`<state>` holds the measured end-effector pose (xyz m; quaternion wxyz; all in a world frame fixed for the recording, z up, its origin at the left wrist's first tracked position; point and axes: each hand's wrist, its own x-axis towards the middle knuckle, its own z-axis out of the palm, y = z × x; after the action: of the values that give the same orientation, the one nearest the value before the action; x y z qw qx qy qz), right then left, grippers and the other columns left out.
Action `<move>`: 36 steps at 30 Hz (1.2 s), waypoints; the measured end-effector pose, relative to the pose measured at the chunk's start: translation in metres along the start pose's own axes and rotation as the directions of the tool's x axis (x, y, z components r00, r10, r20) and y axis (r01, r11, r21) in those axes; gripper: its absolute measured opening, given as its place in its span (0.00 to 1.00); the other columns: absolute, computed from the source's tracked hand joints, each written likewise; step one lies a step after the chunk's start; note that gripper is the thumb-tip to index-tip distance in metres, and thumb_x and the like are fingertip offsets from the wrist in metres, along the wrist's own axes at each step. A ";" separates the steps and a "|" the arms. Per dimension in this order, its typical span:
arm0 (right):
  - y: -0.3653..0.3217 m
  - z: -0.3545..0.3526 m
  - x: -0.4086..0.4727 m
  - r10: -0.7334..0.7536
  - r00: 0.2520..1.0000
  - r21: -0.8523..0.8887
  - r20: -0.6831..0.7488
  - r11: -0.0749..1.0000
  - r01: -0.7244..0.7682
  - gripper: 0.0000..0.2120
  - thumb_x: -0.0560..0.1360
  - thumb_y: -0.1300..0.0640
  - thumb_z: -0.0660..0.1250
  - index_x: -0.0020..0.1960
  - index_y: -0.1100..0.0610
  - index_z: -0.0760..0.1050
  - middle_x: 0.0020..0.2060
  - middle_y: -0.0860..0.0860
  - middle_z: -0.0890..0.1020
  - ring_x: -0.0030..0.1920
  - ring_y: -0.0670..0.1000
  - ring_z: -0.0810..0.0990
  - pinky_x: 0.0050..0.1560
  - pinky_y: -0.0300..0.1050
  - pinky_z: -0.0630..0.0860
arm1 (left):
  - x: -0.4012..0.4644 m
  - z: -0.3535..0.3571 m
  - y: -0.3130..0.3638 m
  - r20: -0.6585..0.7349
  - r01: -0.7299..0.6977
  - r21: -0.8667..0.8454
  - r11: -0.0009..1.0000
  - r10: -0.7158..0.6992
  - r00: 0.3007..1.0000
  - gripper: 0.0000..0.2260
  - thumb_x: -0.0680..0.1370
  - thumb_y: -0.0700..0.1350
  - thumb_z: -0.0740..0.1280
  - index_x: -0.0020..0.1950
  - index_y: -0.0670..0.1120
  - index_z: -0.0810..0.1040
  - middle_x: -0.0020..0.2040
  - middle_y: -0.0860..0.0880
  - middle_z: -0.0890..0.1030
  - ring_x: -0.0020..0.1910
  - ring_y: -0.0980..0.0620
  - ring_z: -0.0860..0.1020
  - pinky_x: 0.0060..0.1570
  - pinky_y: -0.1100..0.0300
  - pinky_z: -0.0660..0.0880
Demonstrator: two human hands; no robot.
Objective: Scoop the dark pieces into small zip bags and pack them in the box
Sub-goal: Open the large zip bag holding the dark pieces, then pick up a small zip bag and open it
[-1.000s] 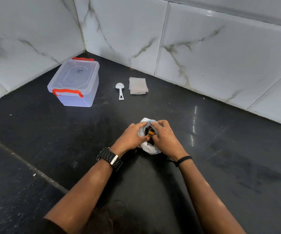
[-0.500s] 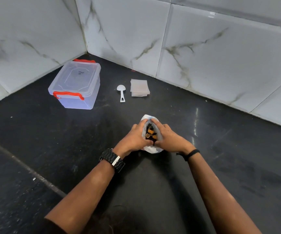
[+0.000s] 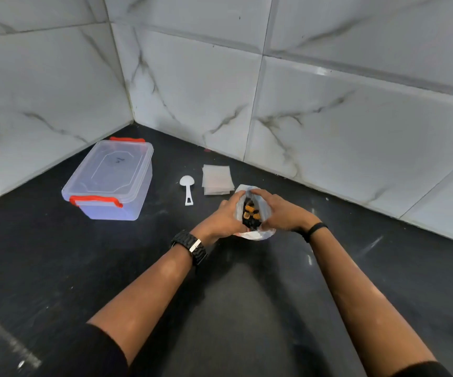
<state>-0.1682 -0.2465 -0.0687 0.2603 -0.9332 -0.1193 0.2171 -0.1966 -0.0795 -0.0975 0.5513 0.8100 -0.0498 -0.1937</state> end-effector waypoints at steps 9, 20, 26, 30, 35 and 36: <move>0.032 0.001 0.027 0.049 0.997 0.048 0.059 0.998 -0.051 0.40 0.69 0.62 0.72 0.73 0.41 0.57 0.66 0.56 0.65 0.65 0.58 0.68 0.65 0.53 0.70 | 0.036 0.008 -0.010 -0.011 0.044 0.561 0.826 -0.046 0.999 0.38 0.75 0.52 0.69 0.77 0.54 0.48 0.72 0.44 0.60 0.71 0.40 0.58 0.68 0.43 0.60; 0.008 0.000 0.030 -0.166 0.916 0.061 -0.365 0.978 0.202 0.12 0.72 0.62 0.68 0.54 0.50 0.78 0.61 0.52 0.70 0.63 0.49 0.68 0.60 0.36 0.62 | 0.045 -0.023 -0.014 -0.305 -0.032 0.236 0.971 0.106 0.947 0.14 0.79 0.44 0.63 0.65 0.49 0.71 0.64 0.47 0.66 0.60 0.53 0.69 0.62 0.60 0.67; -0.038 0.001 0.086 -0.150 0.922 0.048 -0.358 0.983 0.178 0.08 0.72 0.63 0.65 0.50 0.57 0.80 0.49 0.53 0.81 0.50 0.50 0.78 0.47 0.36 0.69 | 0.063 -0.069 -0.019 -0.607 0.118 0.193 0.974 0.024 0.794 0.08 0.79 0.40 0.61 0.54 0.40 0.78 0.53 0.43 0.79 0.55 0.45 0.77 0.57 0.53 0.74; -0.047 0.006 0.132 0.010 0.934 0.018 -0.357 1.000 -0.004 0.07 0.72 0.61 0.65 0.43 0.65 0.77 0.44 0.59 0.81 0.44 0.56 0.78 0.43 0.43 0.73 | 0.079 -0.088 -0.025 -0.625 0.232 0.229 0.945 -0.039 0.779 0.10 0.78 0.46 0.65 0.45 0.39 0.79 0.46 0.40 0.82 0.46 0.40 0.81 0.50 0.50 0.78; -0.044 0.012 0.157 0.133 0.937 0.017 -0.323 0.991 -0.135 0.18 0.70 0.55 0.72 0.54 0.64 0.74 0.53 0.61 0.78 0.51 0.61 0.80 0.49 0.49 0.78 | 0.094 -0.087 -0.029 -0.572 0.324 0.348 0.880 -0.075 0.817 0.16 0.73 0.51 0.72 0.49 0.39 0.77 0.50 0.41 0.81 0.50 0.41 0.80 0.49 0.52 0.76; -0.044 0.014 0.159 0.147 0.937 0.007 -0.317 0.988 -0.152 0.18 0.70 0.56 0.72 0.56 0.64 0.74 0.55 0.61 0.78 0.53 0.61 0.80 0.51 0.50 0.78 | 0.096 -0.086 -0.031 -0.569 0.336 0.360 0.870 -0.081 0.819 0.15 0.73 0.50 0.72 0.50 0.39 0.78 0.51 0.41 0.81 0.51 0.41 0.79 0.50 0.52 0.76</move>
<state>-0.0399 -0.1503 -0.1108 0.2508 -0.9645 -0.0067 0.0827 -0.0813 -0.0205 -0.1238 0.3174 0.9356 0.1549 -0.0038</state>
